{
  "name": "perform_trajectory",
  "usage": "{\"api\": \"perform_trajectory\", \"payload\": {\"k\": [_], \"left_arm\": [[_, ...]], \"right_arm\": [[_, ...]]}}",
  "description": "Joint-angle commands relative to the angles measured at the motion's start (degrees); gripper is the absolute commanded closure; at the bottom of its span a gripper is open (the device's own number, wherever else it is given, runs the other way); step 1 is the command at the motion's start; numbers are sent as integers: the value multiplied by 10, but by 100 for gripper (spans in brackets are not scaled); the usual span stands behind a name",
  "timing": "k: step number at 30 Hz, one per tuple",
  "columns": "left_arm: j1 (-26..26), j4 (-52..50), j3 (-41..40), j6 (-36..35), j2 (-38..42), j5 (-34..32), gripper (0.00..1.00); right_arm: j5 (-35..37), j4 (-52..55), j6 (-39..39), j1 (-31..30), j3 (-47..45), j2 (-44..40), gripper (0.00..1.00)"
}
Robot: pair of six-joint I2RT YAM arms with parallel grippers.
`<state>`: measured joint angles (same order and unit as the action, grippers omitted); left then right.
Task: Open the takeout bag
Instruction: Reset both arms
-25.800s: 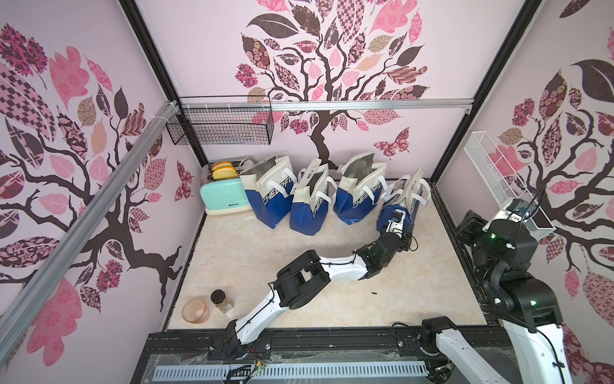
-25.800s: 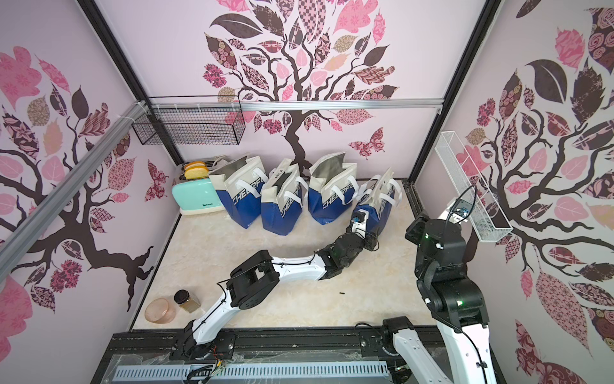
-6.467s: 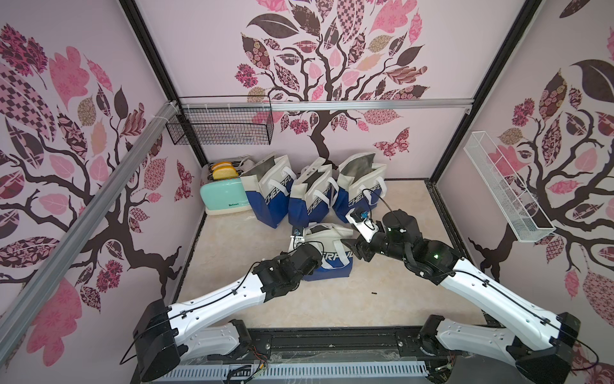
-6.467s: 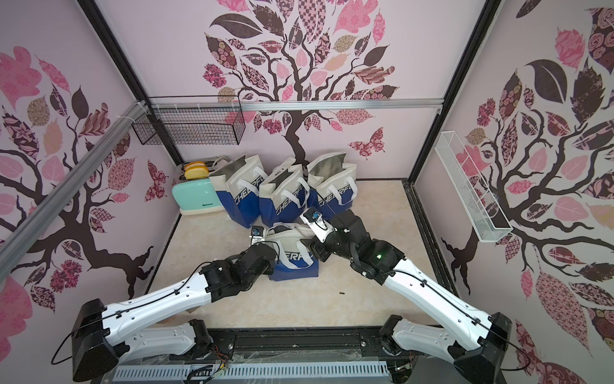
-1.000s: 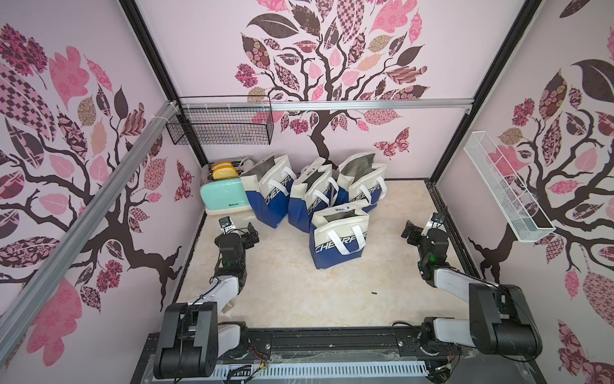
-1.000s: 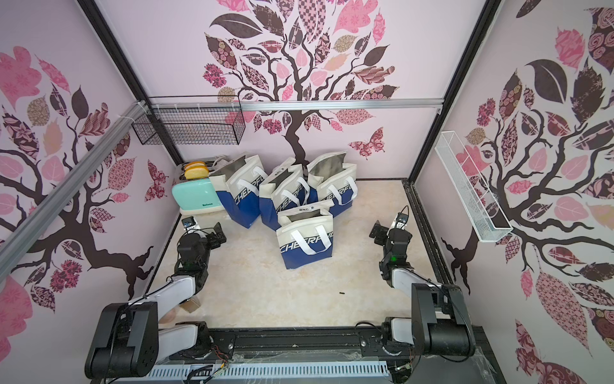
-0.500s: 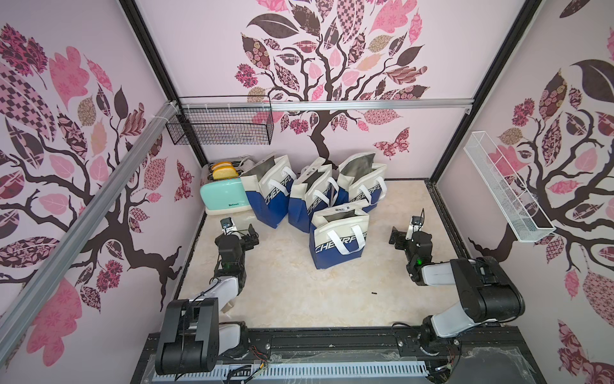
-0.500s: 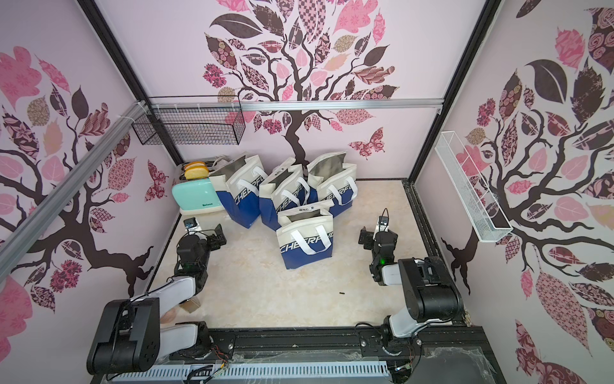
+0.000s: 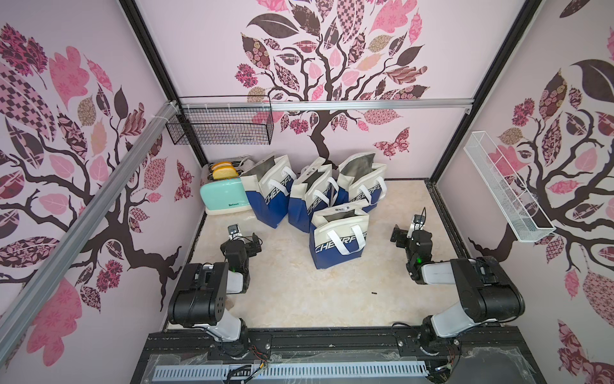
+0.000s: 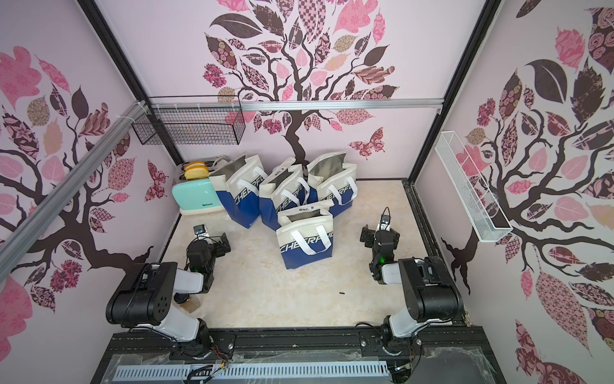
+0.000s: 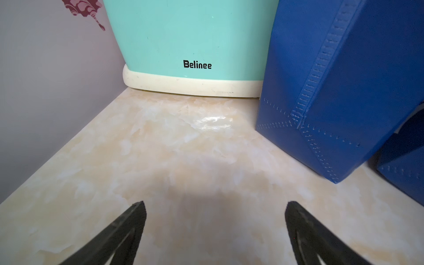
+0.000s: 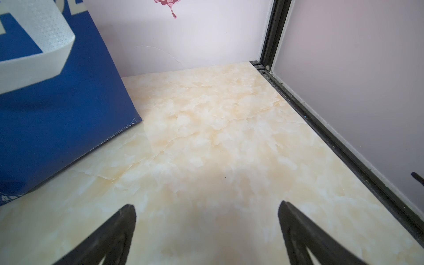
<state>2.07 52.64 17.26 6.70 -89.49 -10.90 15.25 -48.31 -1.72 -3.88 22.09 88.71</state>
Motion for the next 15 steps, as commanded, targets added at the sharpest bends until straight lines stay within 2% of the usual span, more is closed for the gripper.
{"api": "perform_trajectory", "payload": {"k": [1, 4, 15], "left_arm": [[3, 41, 20, -17, -7, 23, 2], [3, -17, 36, -19, 7, 30, 2], [2, -11, 36, -21, 5, 27, 2]], "right_arm": [[9, 1, 5, 2, 13, 1, 1], [8, 2, 5, 1, 14, 1, 1], [5, 1, 3, 2, 13, 1, 1]]}}
